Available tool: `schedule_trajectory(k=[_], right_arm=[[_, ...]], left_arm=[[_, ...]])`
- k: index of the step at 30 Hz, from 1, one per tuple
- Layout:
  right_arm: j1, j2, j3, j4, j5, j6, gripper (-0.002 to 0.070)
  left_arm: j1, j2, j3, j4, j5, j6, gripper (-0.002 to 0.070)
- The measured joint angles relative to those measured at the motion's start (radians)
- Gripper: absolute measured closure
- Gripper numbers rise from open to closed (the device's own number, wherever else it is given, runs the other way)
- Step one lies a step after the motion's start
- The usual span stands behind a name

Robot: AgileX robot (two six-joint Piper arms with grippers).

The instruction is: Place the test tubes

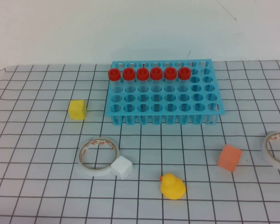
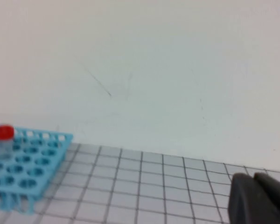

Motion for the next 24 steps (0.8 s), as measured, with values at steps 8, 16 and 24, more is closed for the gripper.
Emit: schedule_trajectory(k=[8, 16, 24], right_arm=[[-0.031, -0.164, 0.310, -0.085, -0.112, -0.060, 0.0678], [-0.052, -0.303, 0.406, -0.086, -0.038, -0.062, 0.0678], [-0.052, -0.304, 0.406, -0.041, -0.038, -0.062, 0.0678]], left_arm=[[0.000, 0.000, 0.000, 0.000, 0.000, 0.000, 0.0676], [0.000, 0.000, 0.000, 0.000, 0.001, 0.004, 0.0676], [0.000, 0.000, 0.000, 0.000, 0.001, 0.004, 0.0676]])
